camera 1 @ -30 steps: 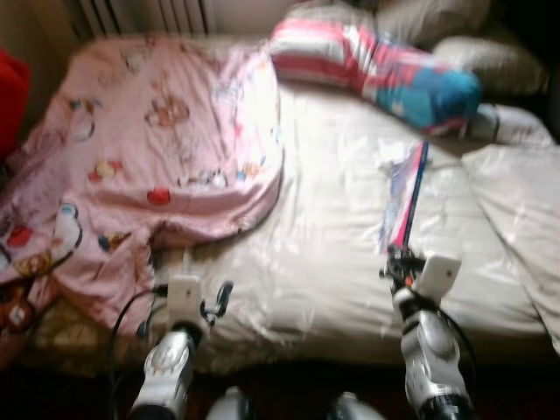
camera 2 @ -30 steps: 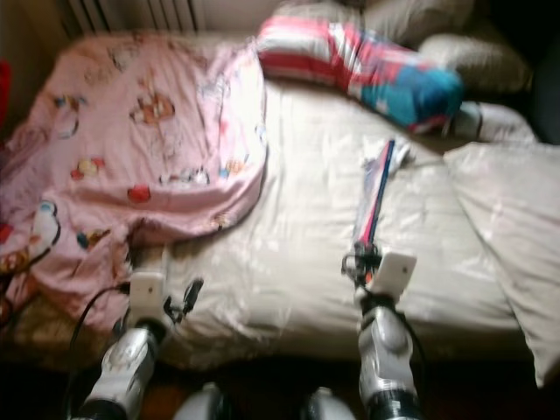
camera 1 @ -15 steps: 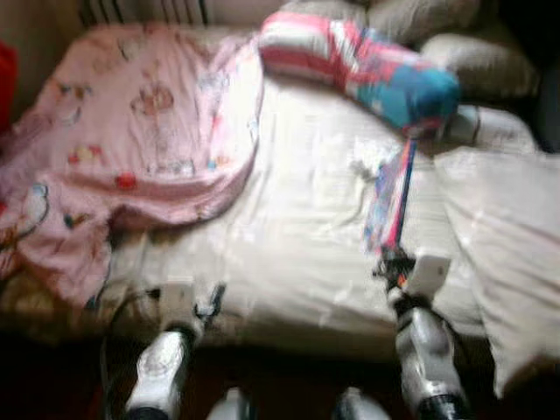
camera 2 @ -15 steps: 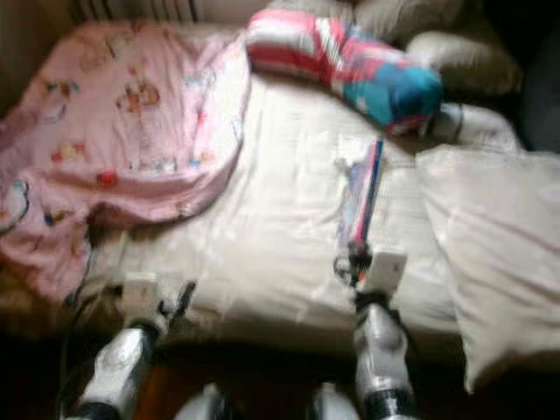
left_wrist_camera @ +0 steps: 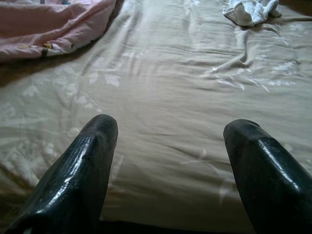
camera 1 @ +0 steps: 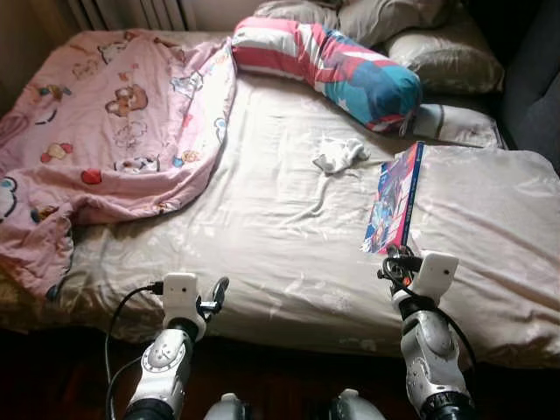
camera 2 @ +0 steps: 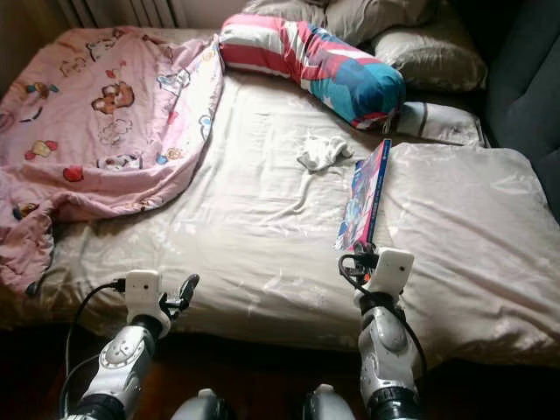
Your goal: Clean up the room
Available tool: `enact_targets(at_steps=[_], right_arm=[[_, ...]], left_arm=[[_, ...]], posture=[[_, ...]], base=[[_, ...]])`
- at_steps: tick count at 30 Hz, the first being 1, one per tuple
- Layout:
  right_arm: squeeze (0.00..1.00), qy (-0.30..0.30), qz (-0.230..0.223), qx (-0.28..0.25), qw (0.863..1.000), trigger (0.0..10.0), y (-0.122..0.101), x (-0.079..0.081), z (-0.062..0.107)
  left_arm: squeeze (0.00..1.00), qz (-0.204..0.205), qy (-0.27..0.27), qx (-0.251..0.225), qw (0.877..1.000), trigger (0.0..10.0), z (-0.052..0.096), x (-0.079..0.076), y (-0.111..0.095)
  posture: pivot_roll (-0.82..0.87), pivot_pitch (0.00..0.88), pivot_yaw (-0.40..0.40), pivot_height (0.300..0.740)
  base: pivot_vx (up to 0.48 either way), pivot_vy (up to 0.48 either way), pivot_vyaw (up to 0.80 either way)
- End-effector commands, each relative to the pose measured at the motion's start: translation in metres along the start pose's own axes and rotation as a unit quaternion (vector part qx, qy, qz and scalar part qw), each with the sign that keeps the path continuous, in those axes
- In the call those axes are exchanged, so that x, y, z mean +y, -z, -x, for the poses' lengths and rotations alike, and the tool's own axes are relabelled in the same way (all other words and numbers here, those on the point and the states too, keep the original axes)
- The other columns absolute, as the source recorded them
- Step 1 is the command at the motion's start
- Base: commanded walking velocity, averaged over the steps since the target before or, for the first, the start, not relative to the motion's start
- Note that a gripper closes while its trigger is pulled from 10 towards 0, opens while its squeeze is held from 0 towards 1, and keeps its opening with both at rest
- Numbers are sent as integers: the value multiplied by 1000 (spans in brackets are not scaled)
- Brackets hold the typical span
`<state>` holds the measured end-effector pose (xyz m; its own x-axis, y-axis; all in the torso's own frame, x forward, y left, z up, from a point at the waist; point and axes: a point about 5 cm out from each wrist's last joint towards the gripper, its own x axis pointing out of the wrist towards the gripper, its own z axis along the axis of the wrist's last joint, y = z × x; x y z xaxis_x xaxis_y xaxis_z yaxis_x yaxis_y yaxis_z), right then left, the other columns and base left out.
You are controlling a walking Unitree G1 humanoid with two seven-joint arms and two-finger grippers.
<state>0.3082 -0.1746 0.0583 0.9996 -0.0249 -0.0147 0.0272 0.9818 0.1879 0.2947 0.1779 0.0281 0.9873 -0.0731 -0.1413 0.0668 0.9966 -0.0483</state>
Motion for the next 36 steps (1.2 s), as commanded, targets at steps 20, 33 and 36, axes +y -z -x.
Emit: enact_targets(at_steps=[20,33,36], right_arm=[[0,-12,-1,-8,1000,10000,-5,6,-4],[0,-11,-2,-7,1000,10000,-4,6,-4],[0,-11,-3,-5,1000,10000,-3,6,-4]], left_arm=[[0,4,-2,18,1000,10000,4,2,8],[0,6,-2,17,1000,10000,4,2,8],[0,6,-2,17,1000,10000,5,2,8]], posture=[[-19,187,33,694],[-18,191,32,694],[-16,192,31,694]], base=[[0,0,-201],[0,0,0],[0,0,0]])
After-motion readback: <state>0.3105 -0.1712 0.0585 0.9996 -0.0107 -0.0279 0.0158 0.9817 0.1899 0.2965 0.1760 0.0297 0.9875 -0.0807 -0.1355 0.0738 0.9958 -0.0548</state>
